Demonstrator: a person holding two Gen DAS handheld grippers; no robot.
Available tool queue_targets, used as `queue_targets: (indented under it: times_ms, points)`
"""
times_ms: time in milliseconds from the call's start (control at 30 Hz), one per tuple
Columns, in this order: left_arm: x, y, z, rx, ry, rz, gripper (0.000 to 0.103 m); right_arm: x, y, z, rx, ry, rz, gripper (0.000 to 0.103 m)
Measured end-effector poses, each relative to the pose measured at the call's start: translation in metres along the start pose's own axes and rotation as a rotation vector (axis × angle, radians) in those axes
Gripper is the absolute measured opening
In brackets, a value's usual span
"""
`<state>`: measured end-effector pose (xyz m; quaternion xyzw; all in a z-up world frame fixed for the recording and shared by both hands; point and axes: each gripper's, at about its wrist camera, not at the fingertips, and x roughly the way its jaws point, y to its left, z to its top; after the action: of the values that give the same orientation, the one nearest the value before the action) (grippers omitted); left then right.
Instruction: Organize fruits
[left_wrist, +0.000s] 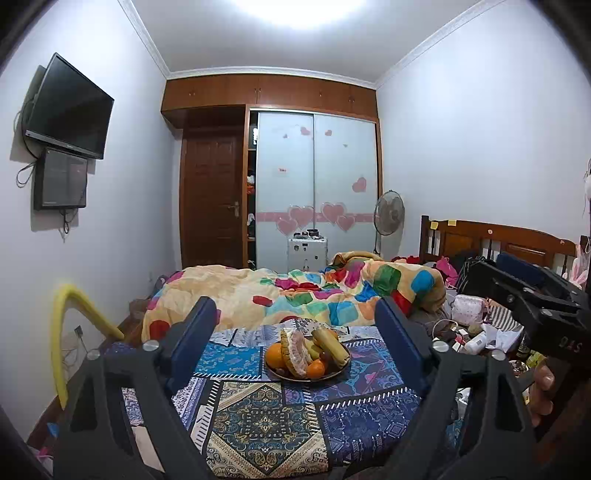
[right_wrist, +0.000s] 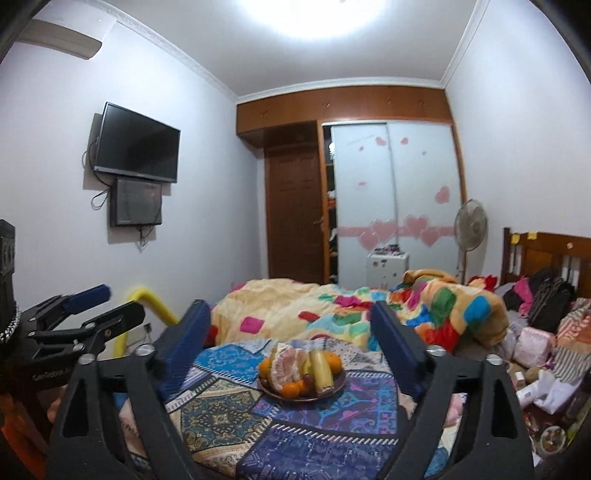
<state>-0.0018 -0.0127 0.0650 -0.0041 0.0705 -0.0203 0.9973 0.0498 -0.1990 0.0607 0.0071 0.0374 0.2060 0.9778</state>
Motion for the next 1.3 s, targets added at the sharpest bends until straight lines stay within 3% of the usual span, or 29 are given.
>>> queue_targets:
  times_ms: [133,267,1300]
  points:
    - [-0.008,-0.002,-0.005,-0.001,0.000,0.005,0.100,-0.007,0.005,-0.002,-0.014,-0.025,-0.029,0.103]
    - [-0.010,-0.002,-0.007,-0.006,0.004,0.000,0.102,-0.013,0.008,-0.003,-0.014,-0.035,-0.043,0.103]
    - [-0.004,-0.002,-0.015,-0.011,0.016,0.027,0.103,-0.021,0.008,-0.017,-0.021,-0.026,-0.051,0.103]
